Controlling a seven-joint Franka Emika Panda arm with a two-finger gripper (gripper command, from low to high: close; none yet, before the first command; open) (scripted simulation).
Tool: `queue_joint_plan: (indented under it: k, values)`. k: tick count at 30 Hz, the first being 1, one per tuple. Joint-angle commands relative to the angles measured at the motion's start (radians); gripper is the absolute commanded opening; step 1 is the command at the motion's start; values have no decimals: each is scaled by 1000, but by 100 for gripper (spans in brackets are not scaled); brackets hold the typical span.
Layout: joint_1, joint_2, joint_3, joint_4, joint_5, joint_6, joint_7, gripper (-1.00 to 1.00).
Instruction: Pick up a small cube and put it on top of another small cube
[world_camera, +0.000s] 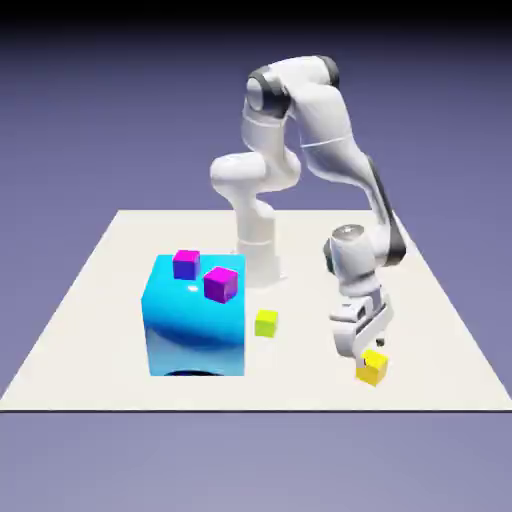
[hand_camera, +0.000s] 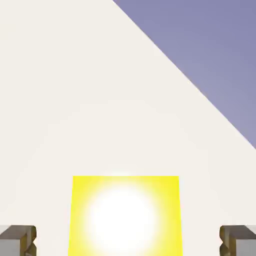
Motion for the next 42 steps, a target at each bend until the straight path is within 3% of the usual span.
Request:
queue_joint_plan:
  k: [1,2,10,33,35,41,42]
  values:
    - [-5,24,6,10,0,14,-4,0]
    - [-5,24,6,10,0,14,-4,-100]
    - [40,-230,-62,-96,-12,-140,53,-100]
    - [-395,-1063,-344,-212,-589,-826,950,-100]
    - [-403,-1077,-349,-214,-599,-837,965,-100]
    - [-403,-923,-355,-280,-600,-617,965,-100]
    - [-403,-923,-355,-280,-600,-617,965,100]
